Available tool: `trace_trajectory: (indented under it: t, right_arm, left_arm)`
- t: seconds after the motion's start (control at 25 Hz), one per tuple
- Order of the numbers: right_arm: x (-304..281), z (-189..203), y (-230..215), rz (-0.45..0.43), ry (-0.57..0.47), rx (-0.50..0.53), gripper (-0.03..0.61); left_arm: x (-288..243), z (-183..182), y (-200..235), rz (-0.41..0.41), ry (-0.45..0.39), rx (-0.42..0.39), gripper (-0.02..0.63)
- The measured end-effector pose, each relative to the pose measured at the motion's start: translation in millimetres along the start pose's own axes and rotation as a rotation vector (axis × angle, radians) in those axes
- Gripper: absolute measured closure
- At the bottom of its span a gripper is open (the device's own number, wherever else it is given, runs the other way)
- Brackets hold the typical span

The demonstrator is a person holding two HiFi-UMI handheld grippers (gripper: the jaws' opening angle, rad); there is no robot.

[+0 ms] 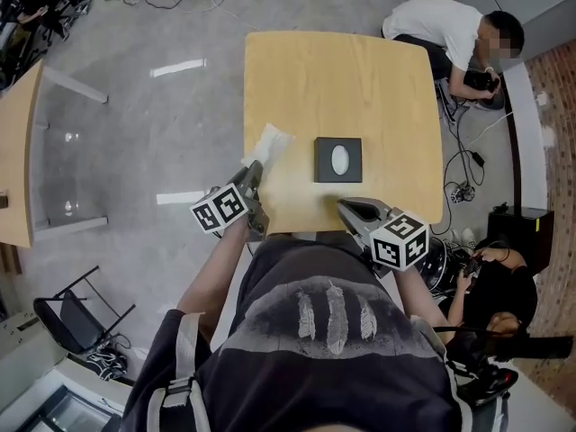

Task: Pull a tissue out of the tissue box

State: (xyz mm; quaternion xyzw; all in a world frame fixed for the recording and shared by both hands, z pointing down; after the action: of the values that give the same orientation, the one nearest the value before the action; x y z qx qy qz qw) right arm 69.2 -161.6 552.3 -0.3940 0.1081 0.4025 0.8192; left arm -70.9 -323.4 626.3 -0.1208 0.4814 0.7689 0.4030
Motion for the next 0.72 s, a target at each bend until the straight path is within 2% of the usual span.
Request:
trace_trajectory:
  t: [0.08, 0.24, 0.32, 0.4, 0.44, 0.52, 0.6, 0.72]
  right_arm:
    - [-2.4, -1.0, 2.4, -0.008, 0.006, 0.006, 0.581]
    - [-7.0, -2.6, 6.2, -0.021, 0.021, 0.021, 0.58]
    - [-8.9, -2.4, 7.9, -0.027, 0.027, 0.024, 0.58]
    - [-10.5, -0.8, 9.6, -0.035, 0.032, 0.023, 0.581]
    - [-11.3, 0.3, 10.5, -0.039, 0.034, 0.021, 0.581]
    - [-13.8, 2.3, 11.3, -0.048, 0.038, 0.018, 0.581]
    - [-17.5, 4.3, 10.9, -0.059, 0.041, 0.014, 0.58]
    - [-21.5, 5.3, 9.8, -0.073, 0.048, 0.014, 0.58]
  left_arm:
    - [0.4, 2.1, 5.3, -0.021, -0.012, 0.055, 0.609]
    - [5.8, 10.3, 20.6, -0.086, -0.021, 0.242, 0.609]
    - [8.4, 23.2, 22.5, -0.098, 0.014, 0.272, 0.609]
    - [9.5, 39.5, 20.6, -0.099, 0.066, 0.253, 0.602]
    - [9.5, 47.6, 19.9, -0.1, 0.095, 0.246, 0.553]
    - [9.4, 62.3, 20.1, -0.105, 0.16, 0.235, 0.373]
    - [11.7, 70.8, 20.8, -0.119, 0.201, 0.198, 0.309]
    - [17.2, 72.8, 18.8, -0.136, 0.216, 0.135, 0.26]
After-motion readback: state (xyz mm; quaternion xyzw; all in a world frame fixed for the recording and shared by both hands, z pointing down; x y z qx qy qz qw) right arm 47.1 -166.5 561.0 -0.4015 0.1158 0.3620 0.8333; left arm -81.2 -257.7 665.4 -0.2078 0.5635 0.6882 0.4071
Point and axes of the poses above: the fingertips, and each gripper's own axes: x backward along the fingers, y to its left, z out of its underside, the point moved 1 cm from there along x, backward along the fingers, and after that the axes turned 9 degrees about -z, right-handed, at the moved point
